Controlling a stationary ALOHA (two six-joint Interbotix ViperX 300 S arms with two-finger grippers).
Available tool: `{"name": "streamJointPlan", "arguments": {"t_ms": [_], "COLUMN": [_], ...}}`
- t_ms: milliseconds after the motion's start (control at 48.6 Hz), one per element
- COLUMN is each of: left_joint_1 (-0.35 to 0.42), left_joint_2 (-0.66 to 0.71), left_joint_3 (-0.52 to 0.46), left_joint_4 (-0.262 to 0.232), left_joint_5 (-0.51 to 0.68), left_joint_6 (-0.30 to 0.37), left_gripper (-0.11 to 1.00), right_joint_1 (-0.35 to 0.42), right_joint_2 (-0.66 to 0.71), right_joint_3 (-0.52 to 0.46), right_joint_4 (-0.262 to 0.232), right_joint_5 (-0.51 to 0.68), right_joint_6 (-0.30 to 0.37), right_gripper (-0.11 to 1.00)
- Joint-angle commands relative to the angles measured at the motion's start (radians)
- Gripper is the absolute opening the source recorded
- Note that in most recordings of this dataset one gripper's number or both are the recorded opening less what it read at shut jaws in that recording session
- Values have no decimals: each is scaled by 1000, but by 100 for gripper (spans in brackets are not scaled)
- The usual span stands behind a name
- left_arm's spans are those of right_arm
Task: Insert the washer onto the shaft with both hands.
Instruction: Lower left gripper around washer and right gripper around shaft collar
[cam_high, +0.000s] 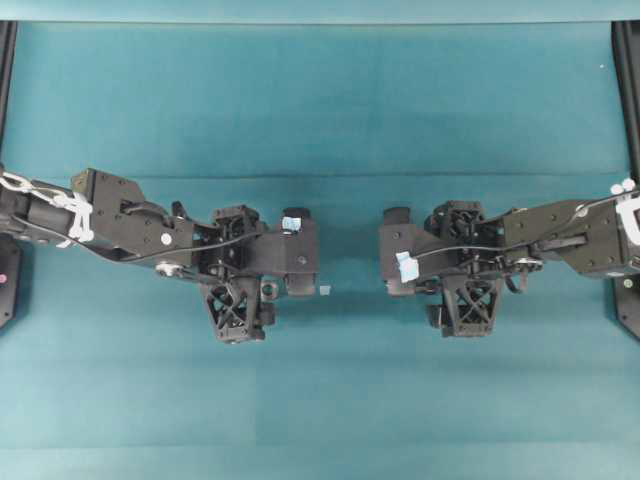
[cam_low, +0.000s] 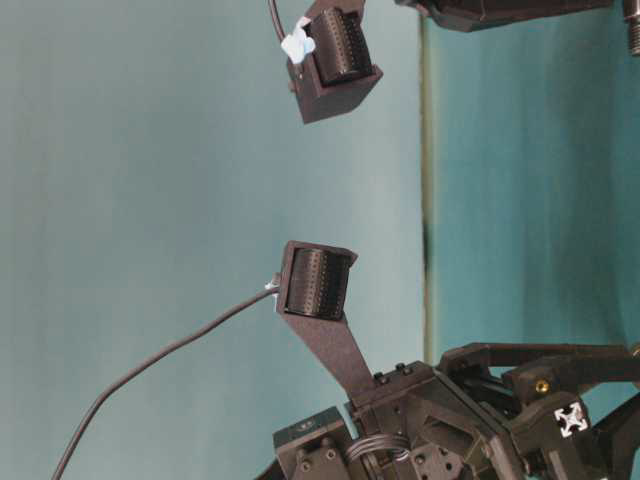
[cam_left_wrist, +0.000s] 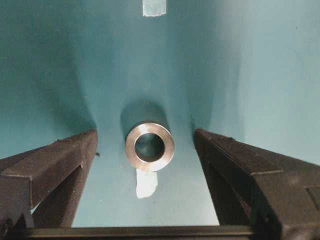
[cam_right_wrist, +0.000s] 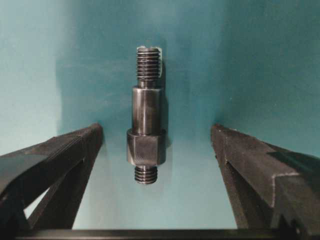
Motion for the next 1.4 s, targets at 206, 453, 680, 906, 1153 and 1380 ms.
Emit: {"name": "streamJointPlan", "arguments": {"t_ms": [206, 453, 680, 906, 1153, 1380], "left_joint_1": [-8, -8, -9, -9, -9, -9], "left_joint_2": [0, -2, 0, 0, -6, -6], "left_joint_3": [-5, -5, -3, -2, 9, 11], "left_joint_4": [2, 2, 2, 2, 2, 2], "left_joint_5": [-9, -9, -9, -9, -9, -25], "left_joint_6": [-2, -2, -3, -5, -8, 2], "left_gripper": [90, 90, 90, 90, 75, 39], "right_joint_1": [-2, -2, -2, -2, -2, -2], "right_joint_2": [-18, -17, -15, -8, -2, 0], "right_joint_3": [6, 0, 0, -2, -3, -5], "right_joint_4": [0, 0, 0, 0, -2, 0], "right_joint_5": [5, 2, 0, 2, 0, 3], "right_joint_6": [5, 5, 5, 3, 0, -2], "right_gripper": [86, 86, 86, 82, 48, 23]}}
